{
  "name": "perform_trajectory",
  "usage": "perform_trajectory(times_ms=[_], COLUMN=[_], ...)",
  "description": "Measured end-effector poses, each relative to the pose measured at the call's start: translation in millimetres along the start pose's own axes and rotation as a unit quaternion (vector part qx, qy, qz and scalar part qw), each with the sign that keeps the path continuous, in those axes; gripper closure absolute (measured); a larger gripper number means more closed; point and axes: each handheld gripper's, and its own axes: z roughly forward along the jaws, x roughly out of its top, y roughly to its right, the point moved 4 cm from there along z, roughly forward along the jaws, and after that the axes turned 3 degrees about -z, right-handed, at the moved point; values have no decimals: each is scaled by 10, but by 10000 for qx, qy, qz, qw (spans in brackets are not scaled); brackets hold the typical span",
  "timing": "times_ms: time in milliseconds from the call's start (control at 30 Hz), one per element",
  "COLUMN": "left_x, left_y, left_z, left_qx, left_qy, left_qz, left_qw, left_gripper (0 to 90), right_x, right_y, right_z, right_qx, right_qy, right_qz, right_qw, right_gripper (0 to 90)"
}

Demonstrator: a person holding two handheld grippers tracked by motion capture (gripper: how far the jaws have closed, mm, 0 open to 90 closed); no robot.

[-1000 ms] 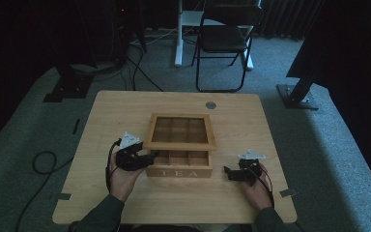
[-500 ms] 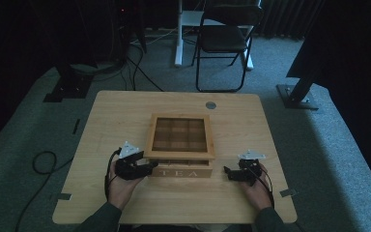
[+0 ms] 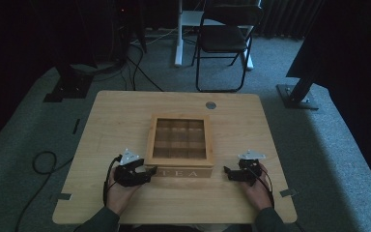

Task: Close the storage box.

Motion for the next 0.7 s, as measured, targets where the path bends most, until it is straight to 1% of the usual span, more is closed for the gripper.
perform_trajectory(times_ms=[33, 100, 167, 200, 267, 300, 333, 400, 500, 567, 700], left_x=[23, 67, 104, 139, 180, 187, 192, 194, 193, 187, 164], left_y=[-11, -28, -55, -88, -134, -138, -146, -162, -216, -273, -426], left_z=[-43, -110, -136, -138, -145, -152, -162, -181, -208, -221, -225], left_qx=[-36, 30, 22, 41, 31, 45, 90, 137, 277, 410, 660], left_qy=[115, 265, 291, 313, 341, 373, 396, 444, 511, 551, 651], left_qz=[-71, -23, -73, -65, -176, -193, -168, -201, -249, -275, -446], left_qw=[9999, 9996, 9995, 9995, 9993, 9991, 9990, 9987, 9980, 9973, 9947], left_gripper=[344, 343, 342, 341, 341, 341, 341, 339, 337, 337, 337], right_x=[0, -1, -2, -3, -3, -3, -3, -3, -7, -10, -11], right_y=[0, -1, -1, -1, 0, 0, 0, 0, -2, -2, -4], right_z=[0, -1, -2, -2, -3, -2, -2, -3, -7, -10, -12], right_qx=[0, 3, 3, 0, 2, 2, 2, 2, -3, -6, -6], right_qy=[1, 1, 3, 5, -1, 2, 2, -2, -1, -2, -1], right_qz=[1, 2, -1, -3, -4, -2, 0, 0, 2, -7, -5], right_qw=[10000, 10000, 10000, 10000, 10000, 10000, 10000, 10000, 10000, 10000, 10000], right_gripper=[121, 122, 122, 122, 122, 122, 122, 122, 122, 122, 122])
